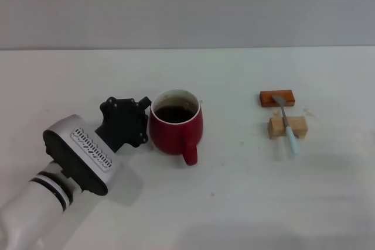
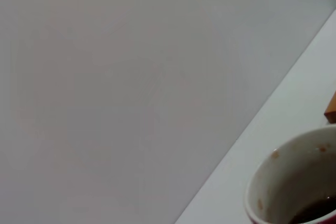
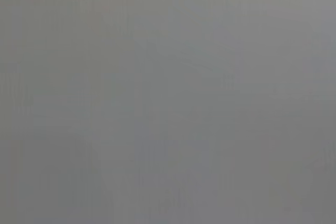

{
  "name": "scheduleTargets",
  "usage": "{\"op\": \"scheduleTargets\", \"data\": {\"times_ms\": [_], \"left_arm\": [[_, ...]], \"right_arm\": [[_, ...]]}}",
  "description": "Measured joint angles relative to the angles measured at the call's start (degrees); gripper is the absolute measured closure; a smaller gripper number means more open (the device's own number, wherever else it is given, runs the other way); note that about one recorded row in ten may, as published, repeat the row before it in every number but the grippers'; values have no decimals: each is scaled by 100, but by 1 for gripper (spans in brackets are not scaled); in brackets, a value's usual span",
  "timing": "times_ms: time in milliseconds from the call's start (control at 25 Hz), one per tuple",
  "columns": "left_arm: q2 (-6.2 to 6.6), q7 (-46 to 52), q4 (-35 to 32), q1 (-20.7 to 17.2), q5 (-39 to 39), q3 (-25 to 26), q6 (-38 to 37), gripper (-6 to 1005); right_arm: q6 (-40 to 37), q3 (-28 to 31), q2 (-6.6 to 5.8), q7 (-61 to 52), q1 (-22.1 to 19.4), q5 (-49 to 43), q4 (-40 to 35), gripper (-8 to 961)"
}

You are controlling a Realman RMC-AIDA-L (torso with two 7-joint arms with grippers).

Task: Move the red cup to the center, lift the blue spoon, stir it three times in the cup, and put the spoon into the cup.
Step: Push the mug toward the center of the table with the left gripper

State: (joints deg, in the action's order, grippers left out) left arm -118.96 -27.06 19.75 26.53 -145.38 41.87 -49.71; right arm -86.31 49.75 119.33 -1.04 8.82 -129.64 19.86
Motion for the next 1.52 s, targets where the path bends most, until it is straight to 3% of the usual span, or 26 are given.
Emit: {"op": "scheduleTargets", "data": {"times_ms": [160, 320, 360, 520, 600, 640, 960, 1280, 1520], "left_arm": [[13, 0, -10, -57, 11, 162, -28, 1000], [14, 131, 14, -208, 13, 730, -57, 1000], [20, 619, 20, -322, 17, 1154, -174, 1000], [37, 1189, 5, -396, 18, 1376, -339, 1001], [73, 2671, -206, -645, 21, 1979, -1059, 999], [71, 2764, -239, -718, 20, 2101, -1249, 996], [53, 2727, -306, -1002, 18, 2415, -1592, 976], [56, 2496, -340, -1079, 12, 2481, -1678, 956], [16, 2297, -292, -1107, 24, 2871, -1739, 941]], "right_arm": [[4, 0, 2, -1, 0, 0, 1, 287], [47, 0, 2, -2, 6, 0, 4, 287], [60, 0, 2, -2, 10, 0, 9, 287], [63, -14, 3, -2, 4, 0, 30, 286], [66, -57, 6, -2, 5, 0, 36, 286], [66, -57, 6, -2, 5, 0, 36, 286], [71, -266, 17, -1, -30, -29, 205, 286], [43, -640, 25, -3, -54, -19, 260, 286], [52, -906, 19, -6, -103, -17, 376, 286]]}}
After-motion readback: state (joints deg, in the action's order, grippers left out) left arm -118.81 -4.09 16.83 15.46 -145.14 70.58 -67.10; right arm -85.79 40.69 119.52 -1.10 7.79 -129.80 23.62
